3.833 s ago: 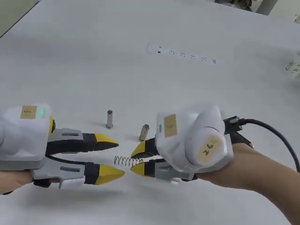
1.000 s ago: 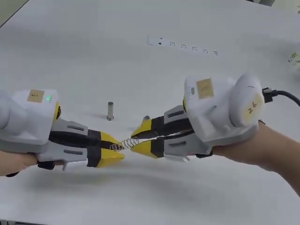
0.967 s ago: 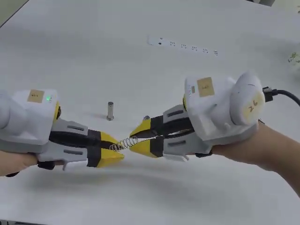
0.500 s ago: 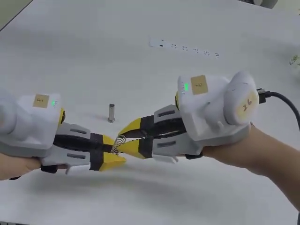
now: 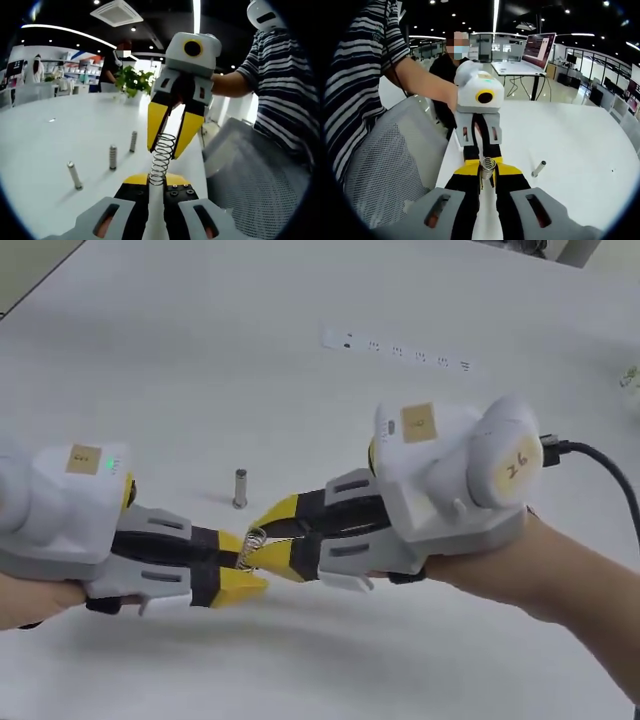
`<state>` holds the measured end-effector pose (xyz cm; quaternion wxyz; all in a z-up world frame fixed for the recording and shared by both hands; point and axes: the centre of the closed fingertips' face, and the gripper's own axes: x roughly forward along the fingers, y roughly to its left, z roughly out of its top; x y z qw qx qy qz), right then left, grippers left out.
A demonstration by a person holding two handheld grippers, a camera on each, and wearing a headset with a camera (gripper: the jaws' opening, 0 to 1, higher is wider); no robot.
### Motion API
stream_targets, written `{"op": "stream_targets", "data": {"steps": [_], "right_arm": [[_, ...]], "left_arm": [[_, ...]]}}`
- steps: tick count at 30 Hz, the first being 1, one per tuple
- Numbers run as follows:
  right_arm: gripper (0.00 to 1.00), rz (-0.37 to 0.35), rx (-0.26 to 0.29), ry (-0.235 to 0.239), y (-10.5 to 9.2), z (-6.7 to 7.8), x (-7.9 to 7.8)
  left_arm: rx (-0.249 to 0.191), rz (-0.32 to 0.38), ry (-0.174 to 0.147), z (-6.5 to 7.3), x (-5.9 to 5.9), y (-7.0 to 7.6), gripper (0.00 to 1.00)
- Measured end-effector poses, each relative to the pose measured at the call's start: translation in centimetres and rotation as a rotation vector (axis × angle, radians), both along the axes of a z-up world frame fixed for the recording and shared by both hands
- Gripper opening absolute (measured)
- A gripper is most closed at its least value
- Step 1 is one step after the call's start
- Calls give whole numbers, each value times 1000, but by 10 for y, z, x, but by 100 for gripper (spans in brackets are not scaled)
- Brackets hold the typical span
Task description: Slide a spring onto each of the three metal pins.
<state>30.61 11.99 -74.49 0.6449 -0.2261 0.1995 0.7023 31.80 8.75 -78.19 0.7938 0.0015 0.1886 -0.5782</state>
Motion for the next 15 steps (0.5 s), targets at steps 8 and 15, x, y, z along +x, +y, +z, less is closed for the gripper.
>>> {"op": "stream_targets", "data": {"steps": [8, 15], "right_arm": [[8, -9, 10, 6, 3, 0, -2], [8, -18, 20, -2, 6, 1, 0]], "left_arm": [[7, -5, -2, -1, -2, -1, 1], [6, 10, 1, -1, 0, 2, 2]]}}
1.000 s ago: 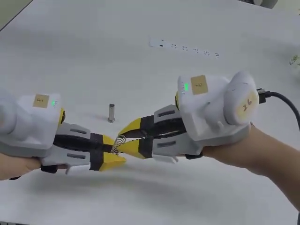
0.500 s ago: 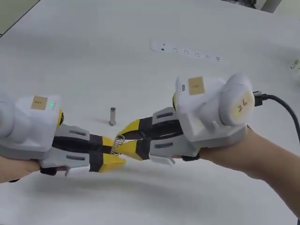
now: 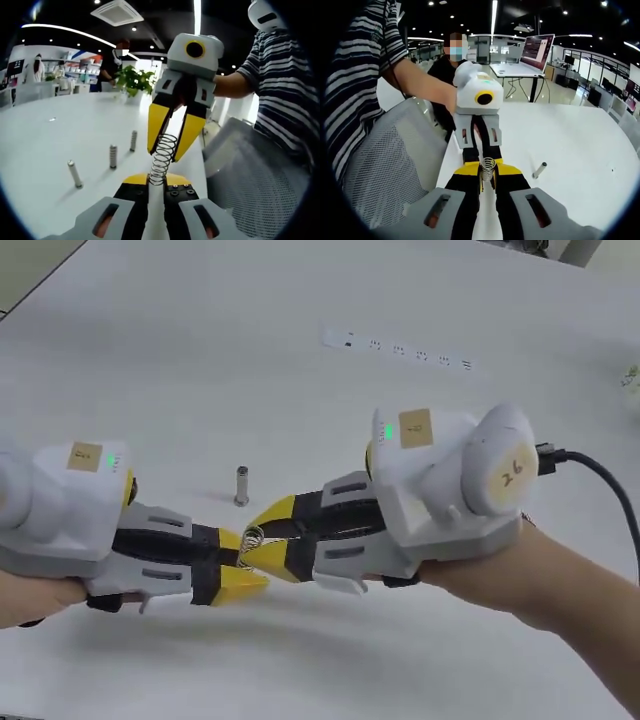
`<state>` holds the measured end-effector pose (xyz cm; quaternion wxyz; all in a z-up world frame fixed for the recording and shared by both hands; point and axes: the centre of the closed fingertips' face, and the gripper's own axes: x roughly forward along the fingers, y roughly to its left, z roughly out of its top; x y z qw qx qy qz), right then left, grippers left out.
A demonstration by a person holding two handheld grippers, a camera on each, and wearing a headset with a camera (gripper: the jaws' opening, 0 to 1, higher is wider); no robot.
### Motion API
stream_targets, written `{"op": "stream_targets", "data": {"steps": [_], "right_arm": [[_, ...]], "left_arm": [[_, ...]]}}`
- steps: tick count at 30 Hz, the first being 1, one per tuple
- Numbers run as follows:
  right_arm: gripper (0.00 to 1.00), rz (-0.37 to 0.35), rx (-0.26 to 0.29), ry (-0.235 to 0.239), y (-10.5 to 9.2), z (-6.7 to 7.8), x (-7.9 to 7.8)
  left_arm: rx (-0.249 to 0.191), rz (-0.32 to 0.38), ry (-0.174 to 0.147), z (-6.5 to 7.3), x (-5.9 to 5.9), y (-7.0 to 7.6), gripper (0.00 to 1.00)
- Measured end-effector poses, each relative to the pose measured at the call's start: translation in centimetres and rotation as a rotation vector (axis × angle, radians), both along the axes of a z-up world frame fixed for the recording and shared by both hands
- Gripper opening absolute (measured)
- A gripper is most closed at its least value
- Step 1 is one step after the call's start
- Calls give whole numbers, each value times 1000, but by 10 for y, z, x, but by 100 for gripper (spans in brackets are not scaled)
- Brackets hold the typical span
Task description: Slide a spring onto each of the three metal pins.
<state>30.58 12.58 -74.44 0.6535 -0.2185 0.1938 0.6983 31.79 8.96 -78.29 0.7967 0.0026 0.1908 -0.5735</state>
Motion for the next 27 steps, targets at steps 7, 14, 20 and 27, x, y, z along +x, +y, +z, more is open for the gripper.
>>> {"op": "stream_targets", "data": {"steps": [7, 14, 20, 27], "right_arm": [[8, 4, 0, -5, 6, 0, 2], [8, -5, 3, -11, 8, 0, 5], [8, -15, -5, -20, 7, -2, 10], [8, -33, -3, -31, 8, -2, 16]], "left_arm": [[-27, 36, 5, 3, 3, 3, 7], [-26, 73, 2, 1, 4, 12, 15], [-26, 123, 0, 0, 7, 25, 24], [-19, 187, -18, 1, 12, 40, 41]]}}
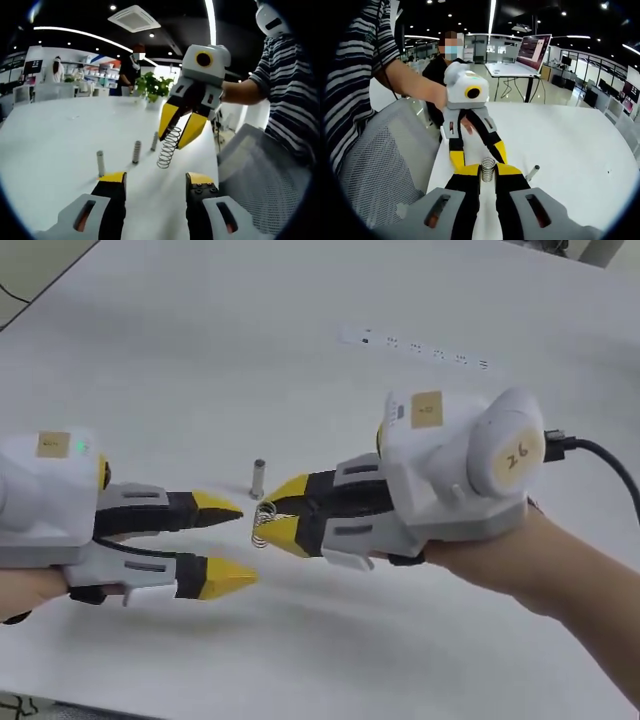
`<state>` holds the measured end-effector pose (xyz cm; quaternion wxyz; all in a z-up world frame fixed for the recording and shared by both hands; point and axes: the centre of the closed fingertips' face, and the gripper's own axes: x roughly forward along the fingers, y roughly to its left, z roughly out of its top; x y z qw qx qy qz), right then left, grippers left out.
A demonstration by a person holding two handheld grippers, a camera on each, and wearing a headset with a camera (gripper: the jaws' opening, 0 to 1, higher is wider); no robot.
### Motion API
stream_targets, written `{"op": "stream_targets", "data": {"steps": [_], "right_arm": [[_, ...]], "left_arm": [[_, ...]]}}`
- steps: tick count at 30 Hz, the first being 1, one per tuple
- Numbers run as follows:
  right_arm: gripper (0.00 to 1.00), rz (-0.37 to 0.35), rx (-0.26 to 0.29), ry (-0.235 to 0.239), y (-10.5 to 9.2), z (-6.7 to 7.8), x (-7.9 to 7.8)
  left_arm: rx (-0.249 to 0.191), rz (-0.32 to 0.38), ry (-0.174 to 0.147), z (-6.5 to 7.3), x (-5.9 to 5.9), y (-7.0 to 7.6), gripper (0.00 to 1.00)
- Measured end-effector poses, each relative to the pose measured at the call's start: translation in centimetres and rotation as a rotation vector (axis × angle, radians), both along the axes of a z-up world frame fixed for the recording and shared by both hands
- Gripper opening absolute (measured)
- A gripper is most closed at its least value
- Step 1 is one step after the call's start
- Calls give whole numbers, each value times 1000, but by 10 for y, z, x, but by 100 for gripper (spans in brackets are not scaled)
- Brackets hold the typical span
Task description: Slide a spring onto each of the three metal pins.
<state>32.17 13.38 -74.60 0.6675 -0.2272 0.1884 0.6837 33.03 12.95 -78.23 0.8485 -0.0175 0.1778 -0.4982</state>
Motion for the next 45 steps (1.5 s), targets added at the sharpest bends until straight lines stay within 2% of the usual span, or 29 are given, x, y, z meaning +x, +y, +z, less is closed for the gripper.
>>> {"op": "stream_targets", "data": {"steps": [10, 15, 22, 27, 36, 41, 43, 45], "right_arm": [[8, -38, -6, -20, 0, -5, 10], [8, -65, -1, -25, 3, -6, 17], [8, -100, 2, -49, 8, -4, 31], [8, -124, 4, -69, 11, -2, 43], [8, -216, 24, -86, 17, 1, 79], [8, -257, 32, -78, 21, -1, 95], [8, -270, 32, -45, 22, -5, 97], [8, -279, 26, -35, 22, -9, 100]], "left_arm": [[11, 67, -6, -2, 5, 16, 66], [2, 102, 5, -3, 7, 21, 84], [-3, 125, 9, -5, 7, 25, 97], [-4, 139, 5, -4, 8, 28, 98], [-3, 150, 2, -3, 8, 32, 98], [-1, 152, 4, -3, 6, 33, 98], [-4, 156, 4, -3, 7, 34, 98], [-7, 161, 3, -2, 7, 34, 98]]}}
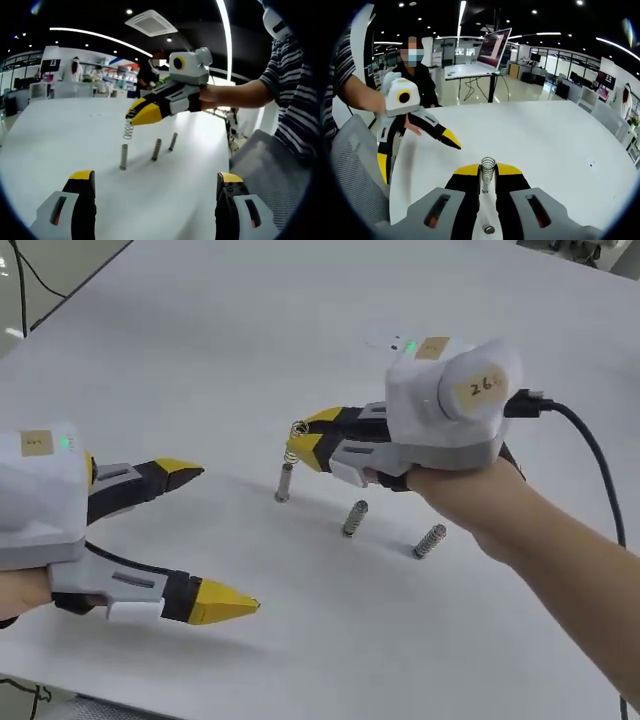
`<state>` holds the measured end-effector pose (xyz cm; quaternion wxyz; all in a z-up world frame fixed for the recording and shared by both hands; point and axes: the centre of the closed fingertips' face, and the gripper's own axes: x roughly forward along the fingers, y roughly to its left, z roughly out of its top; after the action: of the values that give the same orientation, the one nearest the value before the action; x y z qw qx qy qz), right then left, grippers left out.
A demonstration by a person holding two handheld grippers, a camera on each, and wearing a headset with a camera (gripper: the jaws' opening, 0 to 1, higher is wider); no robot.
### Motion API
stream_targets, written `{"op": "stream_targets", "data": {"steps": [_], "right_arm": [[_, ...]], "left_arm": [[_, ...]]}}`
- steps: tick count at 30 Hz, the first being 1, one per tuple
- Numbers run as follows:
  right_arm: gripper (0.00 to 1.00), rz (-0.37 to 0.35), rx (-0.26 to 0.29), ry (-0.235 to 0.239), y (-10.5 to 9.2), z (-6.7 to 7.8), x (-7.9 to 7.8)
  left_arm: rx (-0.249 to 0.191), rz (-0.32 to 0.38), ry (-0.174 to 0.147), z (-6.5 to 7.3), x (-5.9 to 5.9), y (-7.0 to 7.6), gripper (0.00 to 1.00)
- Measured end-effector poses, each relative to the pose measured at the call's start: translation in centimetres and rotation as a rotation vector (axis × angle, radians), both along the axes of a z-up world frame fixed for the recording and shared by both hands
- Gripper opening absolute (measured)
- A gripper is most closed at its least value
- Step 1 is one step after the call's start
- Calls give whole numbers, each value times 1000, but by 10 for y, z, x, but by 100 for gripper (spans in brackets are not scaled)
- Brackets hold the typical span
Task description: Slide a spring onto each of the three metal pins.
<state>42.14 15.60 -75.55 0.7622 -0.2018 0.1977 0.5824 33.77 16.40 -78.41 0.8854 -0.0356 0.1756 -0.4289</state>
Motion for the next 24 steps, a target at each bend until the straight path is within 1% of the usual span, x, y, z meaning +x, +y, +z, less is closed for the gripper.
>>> {"op": "stream_targets", "data": {"steps": [3, 4, 6, 9, 10, 12, 13, 16, 19, 21, 22, 23, 24], "right_arm": [[8, -8, -11, 7, -1, -5, 2], [8, -9, -10, 13, -1, -7, 3], [8, -19, 7, 44, 0, -8, 2], [8, -18, -2, 44, 0, -11, 2], [8, -18, 0, 54, 0, -13, 1], [8, -17, -2, 60, 1, -14, 0], [8, -16, -2, 74, 1, -16, -1], [8, -4, -20, 65, 3, -20, -4], [8, -5, -32, 70, 4, -26, -4], [8, 0, -45, 63, 5, -29, -5], [8, 13, -59, 56, 5, -35, -5], [8, 16, -64, 53, 5, -36, -5], [8, 31, -88, 46, 5, -40, -7]], "left_arm": [[0, 5, -2, 0, 0, 2, 98], [-1, 6, -2, 0, 0, 2, 98], [-1, 9, -1, 0, 0, 3, 98], [-2, 11, 1, -1, -1, 4, 98], [-2, 12, 1, -1, -1, 4, 98], [-1, 12, 3, -1, -1, 4, 98], [-2, 12, 4, -2, -1, 4, 98], [1, 10, 6, -2, -2, 3, 98], [-4, 11, 6, -2, -2, 3, 98], [-3, 11, 7, -2, -2, 3, 98], [-2, 11, 7, -3, -2, 3, 98], [-2, 11, 8, -3, -2, 3, 98], [-1, 12, 9, -3, -2, 3, 98]]}}
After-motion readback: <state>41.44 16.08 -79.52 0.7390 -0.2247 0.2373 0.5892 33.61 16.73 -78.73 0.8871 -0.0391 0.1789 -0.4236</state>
